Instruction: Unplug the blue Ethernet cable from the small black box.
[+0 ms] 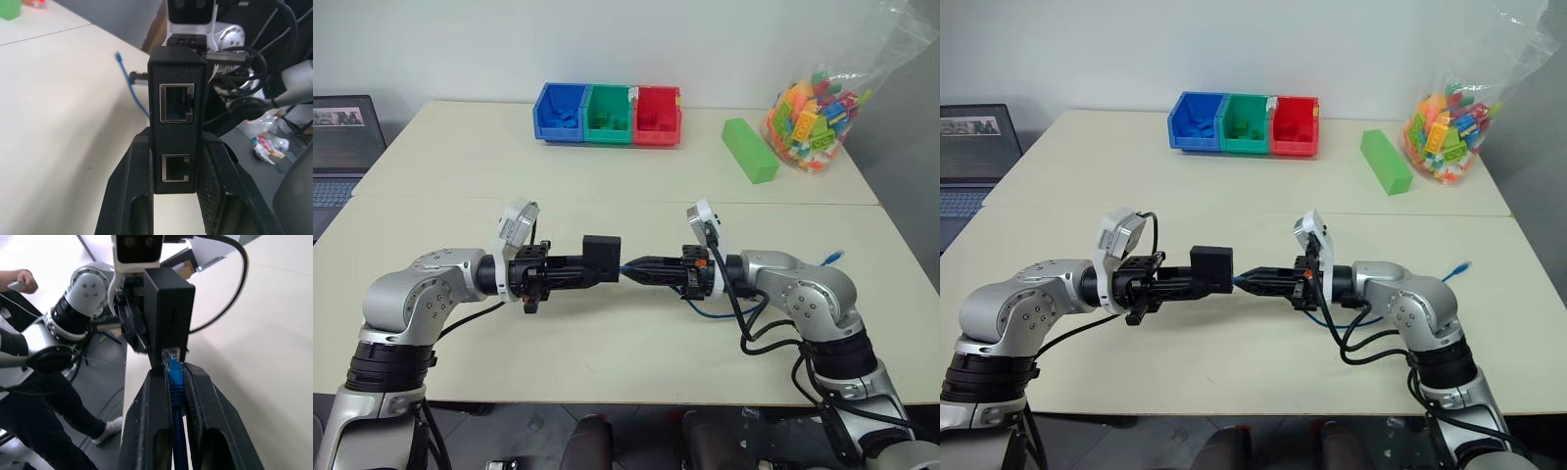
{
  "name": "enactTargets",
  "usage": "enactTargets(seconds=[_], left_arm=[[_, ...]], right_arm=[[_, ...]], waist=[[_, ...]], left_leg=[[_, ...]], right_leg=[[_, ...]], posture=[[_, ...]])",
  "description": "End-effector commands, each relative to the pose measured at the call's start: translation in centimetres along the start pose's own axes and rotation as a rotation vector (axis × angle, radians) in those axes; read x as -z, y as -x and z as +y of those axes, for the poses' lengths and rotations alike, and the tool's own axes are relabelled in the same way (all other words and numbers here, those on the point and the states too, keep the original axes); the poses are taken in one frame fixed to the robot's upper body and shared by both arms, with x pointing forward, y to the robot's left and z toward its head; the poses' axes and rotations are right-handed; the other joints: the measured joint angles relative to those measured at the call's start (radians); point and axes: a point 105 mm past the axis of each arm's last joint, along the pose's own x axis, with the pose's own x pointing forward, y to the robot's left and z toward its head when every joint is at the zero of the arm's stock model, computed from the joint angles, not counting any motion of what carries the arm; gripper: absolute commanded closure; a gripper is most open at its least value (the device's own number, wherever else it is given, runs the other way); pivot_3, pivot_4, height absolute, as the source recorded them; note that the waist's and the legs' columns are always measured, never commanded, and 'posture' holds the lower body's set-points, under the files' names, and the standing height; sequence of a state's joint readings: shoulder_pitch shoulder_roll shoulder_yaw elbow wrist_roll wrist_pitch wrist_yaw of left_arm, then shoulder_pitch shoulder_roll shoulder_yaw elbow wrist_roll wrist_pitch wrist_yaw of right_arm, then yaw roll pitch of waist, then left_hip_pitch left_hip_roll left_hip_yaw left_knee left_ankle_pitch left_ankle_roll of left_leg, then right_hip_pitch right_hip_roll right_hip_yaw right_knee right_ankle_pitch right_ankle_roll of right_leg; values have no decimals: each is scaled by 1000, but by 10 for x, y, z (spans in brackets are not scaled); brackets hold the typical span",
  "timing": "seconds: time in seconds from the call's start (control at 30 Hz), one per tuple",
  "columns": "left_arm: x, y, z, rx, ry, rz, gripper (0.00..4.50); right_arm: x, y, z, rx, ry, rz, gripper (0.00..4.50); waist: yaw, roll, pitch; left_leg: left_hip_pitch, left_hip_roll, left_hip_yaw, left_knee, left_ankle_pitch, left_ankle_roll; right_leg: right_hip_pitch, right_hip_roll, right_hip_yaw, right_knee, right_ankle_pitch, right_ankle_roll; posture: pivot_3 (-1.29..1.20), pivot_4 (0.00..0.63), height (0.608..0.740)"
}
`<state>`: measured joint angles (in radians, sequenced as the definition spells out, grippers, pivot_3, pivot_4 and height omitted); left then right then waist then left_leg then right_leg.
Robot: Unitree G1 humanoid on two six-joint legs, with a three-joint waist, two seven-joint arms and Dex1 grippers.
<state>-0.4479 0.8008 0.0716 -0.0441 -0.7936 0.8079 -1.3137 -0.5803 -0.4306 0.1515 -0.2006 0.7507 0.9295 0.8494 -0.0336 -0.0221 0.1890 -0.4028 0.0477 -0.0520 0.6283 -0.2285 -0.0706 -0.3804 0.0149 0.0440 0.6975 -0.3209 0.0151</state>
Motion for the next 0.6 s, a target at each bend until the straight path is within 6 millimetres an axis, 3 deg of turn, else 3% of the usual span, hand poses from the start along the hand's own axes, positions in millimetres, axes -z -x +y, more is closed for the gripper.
enactTargets(seconds=[0.03,0.13,0.2,0.27,0.33,0.5,0.6], left_arm=[[-13,11,0,-40,-66,-10,3723],[-10,17,1,-71,-62,-2,3723],[-9,20,5,-110,-64,-5,3723],[-5,18,8,-148,-80,-11,3723],[-3,16,10,-171,-92,-16,3723],[-2,14,12,-200,-103,-32,3723],[2,17,13,-233,-114,-35,3723]], right_arm=[[-1,16,-9,48,18,3,4423],[-2,24,-18,99,24,-1,4423],[-7,28,-52,290,78,-47,4423],[-15,38,-105,607,172,-99,4423],[-17,45,-133,791,234,-117,4423],[-13,49,-161,945,300,-105,4423],[-12,49,-165,962,309,-113,3550]], waist=[[0,0,0],[0,0,0],[-3,0,0],[-6,0,0],[-15,0,0],[-14,0,0],[-15,0,0]], left_leg=[[0,0,0,0,0,0],[-1,0,0,0,0,0],[-2,0,0,0,0,0],[-4,0,1,0,0,0],[-6,0,1,1,0,0],[-8,0,1,1,0,0],[-10,0,2,1,0,0]], right_leg=[[0,0,0,0,0,0],[-2,0,0,0,0,0],[-3,0,0,0,0,0],[-5,0,1,1,0,0],[-7,0,1,1,1,-1],[-8,0,2,1,2,-1],[-9,-1,2,0,2,-1]], posture=[[0,150,740],[0,150,740],[0,150,740],[0,150,740],[0,150,740],[0,150,740],[0,150,740]])
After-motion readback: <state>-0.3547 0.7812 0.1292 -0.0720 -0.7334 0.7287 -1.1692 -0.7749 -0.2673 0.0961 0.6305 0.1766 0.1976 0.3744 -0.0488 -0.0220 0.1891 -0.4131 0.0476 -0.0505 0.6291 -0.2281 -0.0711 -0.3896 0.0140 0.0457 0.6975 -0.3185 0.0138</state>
